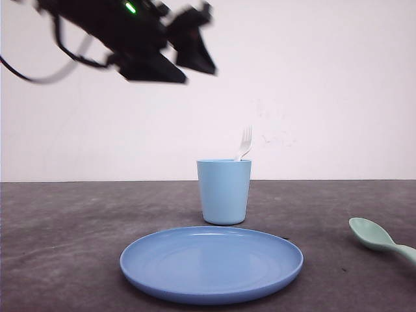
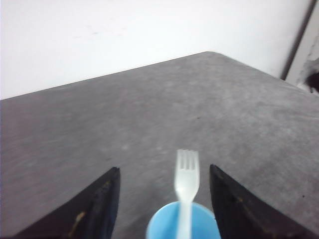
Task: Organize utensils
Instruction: 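Open the left gripper and withdraw it upward, then lower the right gripper onto the mint-green spoon and grasp it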
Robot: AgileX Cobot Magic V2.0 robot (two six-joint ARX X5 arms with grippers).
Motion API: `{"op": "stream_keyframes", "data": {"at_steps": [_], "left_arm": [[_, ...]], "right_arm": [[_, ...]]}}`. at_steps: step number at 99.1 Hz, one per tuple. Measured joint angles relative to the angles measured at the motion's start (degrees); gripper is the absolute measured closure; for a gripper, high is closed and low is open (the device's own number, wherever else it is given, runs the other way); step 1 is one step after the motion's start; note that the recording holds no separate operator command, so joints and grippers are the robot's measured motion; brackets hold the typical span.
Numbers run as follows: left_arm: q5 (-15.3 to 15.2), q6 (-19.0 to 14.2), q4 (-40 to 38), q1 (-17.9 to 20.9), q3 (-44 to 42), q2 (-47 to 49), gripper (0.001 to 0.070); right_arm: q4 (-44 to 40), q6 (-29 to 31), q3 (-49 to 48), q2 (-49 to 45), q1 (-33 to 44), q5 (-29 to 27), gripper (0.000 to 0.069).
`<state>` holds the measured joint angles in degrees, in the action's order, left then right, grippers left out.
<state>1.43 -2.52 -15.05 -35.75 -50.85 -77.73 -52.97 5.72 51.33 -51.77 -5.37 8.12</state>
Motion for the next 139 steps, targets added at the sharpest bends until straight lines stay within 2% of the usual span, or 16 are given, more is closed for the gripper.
{"op": "stream_keyframes", "data": {"at_steps": [17, 33, 51, 63, 77, 104, 139], "left_arm": [[0.0, 0.0, 13.0, 5.9, 0.0, 13.1, 0.0369], [0.0, 0.0, 26.3, 15.2, 0.0, 22.8, 0.0369], [0.0, 0.0, 39.8, 25.6, 0.0, 29.1, 0.0369], [0.0, 0.0, 47.1, 30.0, 0.0, 30.5, 0.0369], [0.1, 0.0, 51.6, 30.9, 0.0, 30.6, 0.0369], [0.2, 0.0, 52.1, 30.9, 0.0, 30.6, 0.0369], [0.3, 0.0, 52.1, 30.8, 0.0, 30.6, 0.0369]], "right_arm": [[0.0, 0.1, 0.0, 0.0, -1.4, 2.5, 0.001], [0.0, 0.6, 0.0, -0.3, -3.8, 2.8, 0.001], [0.0, 1.7, 0.0, -4.1, -6.6, 2.8, 0.001], [0.6, 2.5, 0.0, -7.8, -8.7, 2.8, 0.001], [2.9, 3.8, 0.0, -12.7, -11.3, 2.8, 0.001], [8.1, 7.7, 0.0, -22.5, -16.6, 2.0, 0.0012], [12.8, 12.5, 0.0, -31.7, -21.5, -4.6, 0.0012]]}}
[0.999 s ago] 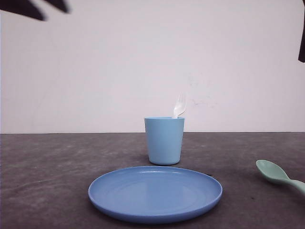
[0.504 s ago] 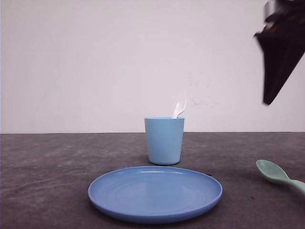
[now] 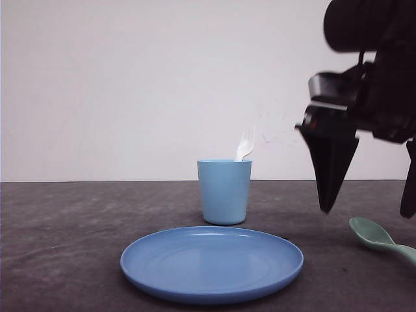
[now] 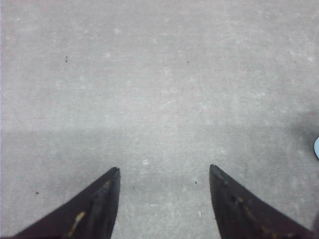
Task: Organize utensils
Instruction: 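Lower the right gripper onto the mint-green spoon and grasp it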
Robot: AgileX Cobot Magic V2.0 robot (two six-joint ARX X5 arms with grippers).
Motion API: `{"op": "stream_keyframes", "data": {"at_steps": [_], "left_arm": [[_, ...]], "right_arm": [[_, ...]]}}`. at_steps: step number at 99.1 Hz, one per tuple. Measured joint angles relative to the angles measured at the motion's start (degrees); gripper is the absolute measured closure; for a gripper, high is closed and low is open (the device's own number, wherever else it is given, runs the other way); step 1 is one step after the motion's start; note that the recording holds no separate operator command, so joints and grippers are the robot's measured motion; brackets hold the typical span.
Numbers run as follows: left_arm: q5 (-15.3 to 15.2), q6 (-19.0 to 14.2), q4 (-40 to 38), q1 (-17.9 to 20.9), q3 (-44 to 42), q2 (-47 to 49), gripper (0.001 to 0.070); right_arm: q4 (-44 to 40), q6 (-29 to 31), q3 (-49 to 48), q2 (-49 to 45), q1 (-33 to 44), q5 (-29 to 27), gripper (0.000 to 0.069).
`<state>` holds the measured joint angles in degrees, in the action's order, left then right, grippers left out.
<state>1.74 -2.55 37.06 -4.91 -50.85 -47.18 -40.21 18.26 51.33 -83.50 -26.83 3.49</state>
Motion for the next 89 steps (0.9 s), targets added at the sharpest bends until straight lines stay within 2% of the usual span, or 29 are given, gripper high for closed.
{"op": "stream_keyframes", "data": {"at_steps": [31, 38, 51, 58, 69, 89], "left_arm": [[0.0, 0.0, 0.0, 0.0, 0.0, 0.0, 0.0369], [0.0, 0.0, 0.0, 0.0, 0.0, 0.0, 0.0369], [0.0, 0.0, 0.0, 0.0, 0.0, 0.0, 0.0369], [0.0, 0.0, 0.0, 0.0, 0.0, 0.0, 0.0369], [0.0, 0.0, 0.0, 0.0, 0.0, 0.0, 0.0369], [0.0, 0.0, 0.0, 0.0, 0.0, 0.0, 0.0369]], "right_arm": [[2.6, 2.5, 0.0, -5.6, -1.2, -3.5, 0.0021], [2.8, 2.9, 0.0, -5.9, -1.2, -3.5, 0.0079], [3.2, 3.0, 0.0, -5.9, -1.2, -3.5, 0.0266], [3.2, 3.0, 0.0, -5.9, -1.2, -3.5, 0.033], [3.4, 3.0, 0.0, -5.9, -1.2, -3.5, 0.0363], [3.5, 3.0, 0.0, -5.9, -1.2, -3.6, 0.0372]]}}
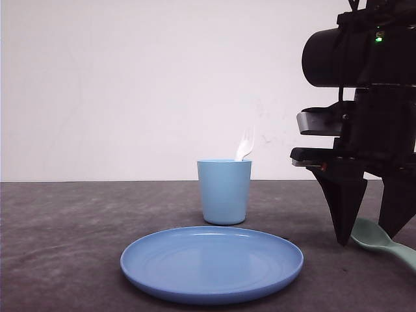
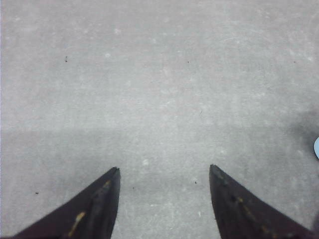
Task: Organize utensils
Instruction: 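Lower the right gripper onto the mint-green spoon and grasp it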
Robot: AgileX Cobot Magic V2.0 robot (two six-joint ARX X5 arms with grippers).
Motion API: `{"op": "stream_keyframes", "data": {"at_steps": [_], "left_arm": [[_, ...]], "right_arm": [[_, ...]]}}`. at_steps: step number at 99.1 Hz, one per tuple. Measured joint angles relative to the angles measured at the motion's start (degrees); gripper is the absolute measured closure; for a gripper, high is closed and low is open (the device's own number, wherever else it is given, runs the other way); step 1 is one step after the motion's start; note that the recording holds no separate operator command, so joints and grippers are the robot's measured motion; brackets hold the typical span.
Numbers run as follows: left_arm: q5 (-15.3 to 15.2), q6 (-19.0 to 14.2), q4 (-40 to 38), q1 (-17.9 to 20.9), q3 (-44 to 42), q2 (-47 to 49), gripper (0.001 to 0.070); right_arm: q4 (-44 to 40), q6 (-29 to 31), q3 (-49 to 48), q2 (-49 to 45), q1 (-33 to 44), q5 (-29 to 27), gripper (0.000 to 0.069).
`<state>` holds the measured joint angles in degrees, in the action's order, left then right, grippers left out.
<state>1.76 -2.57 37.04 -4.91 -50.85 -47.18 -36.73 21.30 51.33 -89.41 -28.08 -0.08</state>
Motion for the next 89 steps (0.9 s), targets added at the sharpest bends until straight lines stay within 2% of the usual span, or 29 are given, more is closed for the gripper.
{"op": "stream_keyframes", "data": {"at_steps": [27, 40, 66, 89], "left_arm": [[0.0, 0.0, 0.0, 0.0, 0.0, 0.0, 0.0369], [0.0, 0.0, 0.0, 0.0, 0.0, 0.0, 0.0369], [0.0, 0.0, 0.0, 0.0, 0.0, 0.0, 0.0369], [0.0, 0.0, 0.0, 0.0, 0.0, 0.0, 0.0369]], "right_arm": [[0.0, 0.0, 0.0, 0.0, 0.0, -1.3, 0.0373], [-0.1, 0.0, 0.0, 0.0, 0.0, -1.5, 0.0431], [-0.2, 0.0, 0.0, 0.0, 0.0, -1.5, 0.0488], [-0.1, 0.0, 0.0, 0.0, 0.0, -1.5, 0.0496]]}}
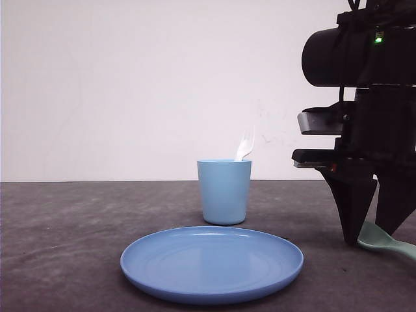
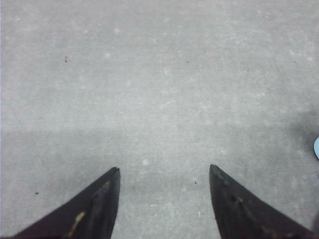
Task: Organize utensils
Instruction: 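Lower the right gripper onto the mint-green spoon and grasp it, then lift the spoon with the right gripper and lower it into the cup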
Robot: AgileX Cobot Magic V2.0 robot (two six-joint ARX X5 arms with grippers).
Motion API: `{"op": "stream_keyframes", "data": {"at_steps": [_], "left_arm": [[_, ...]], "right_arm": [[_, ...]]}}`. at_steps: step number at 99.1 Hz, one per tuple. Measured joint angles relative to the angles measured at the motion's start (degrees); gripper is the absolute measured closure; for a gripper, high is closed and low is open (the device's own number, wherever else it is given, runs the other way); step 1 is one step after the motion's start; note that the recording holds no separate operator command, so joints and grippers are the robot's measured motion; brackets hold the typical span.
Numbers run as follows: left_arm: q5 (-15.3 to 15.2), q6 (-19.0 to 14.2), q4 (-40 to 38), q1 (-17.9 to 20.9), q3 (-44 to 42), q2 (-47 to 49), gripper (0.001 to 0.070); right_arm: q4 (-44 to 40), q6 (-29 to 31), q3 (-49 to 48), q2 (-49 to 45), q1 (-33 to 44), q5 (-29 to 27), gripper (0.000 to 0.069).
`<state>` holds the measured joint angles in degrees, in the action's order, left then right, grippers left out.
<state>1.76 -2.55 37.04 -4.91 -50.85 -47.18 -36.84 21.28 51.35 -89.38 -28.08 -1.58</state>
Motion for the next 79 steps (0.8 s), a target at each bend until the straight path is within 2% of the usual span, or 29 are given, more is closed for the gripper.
{"op": "stream_keyframes", "data": {"at_steps": [19, 42, 61, 79], "left_arm": [[0.0, 0.0, 0.0, 0.0, 0.0, 0.0, 0.0369], [0.0, 0.0, 0.0, 0.0, 0.0, 0.0, 0.0369], [0.0, 0.0, 0.0, 0.0, 0.0, 0.0, 0.0369], [0.0, 0.0, 0.0, 0.0, 0.0, 0.0, 0.0369]], "right_arm": [[0.9, -0.5, 0.0, 3.1, 0.0, -0.1, 0.0496], [7.7, -3.1, 0.0, 10.5, -0.7, 0.3, 0.0497], [18.2, -6.1, 0.0, 15.6, -1.9, 1.8, 0.0497], [31.3, -8.4, 0.0, 16.3, -2.6, 6.8, 0.0497]]}}
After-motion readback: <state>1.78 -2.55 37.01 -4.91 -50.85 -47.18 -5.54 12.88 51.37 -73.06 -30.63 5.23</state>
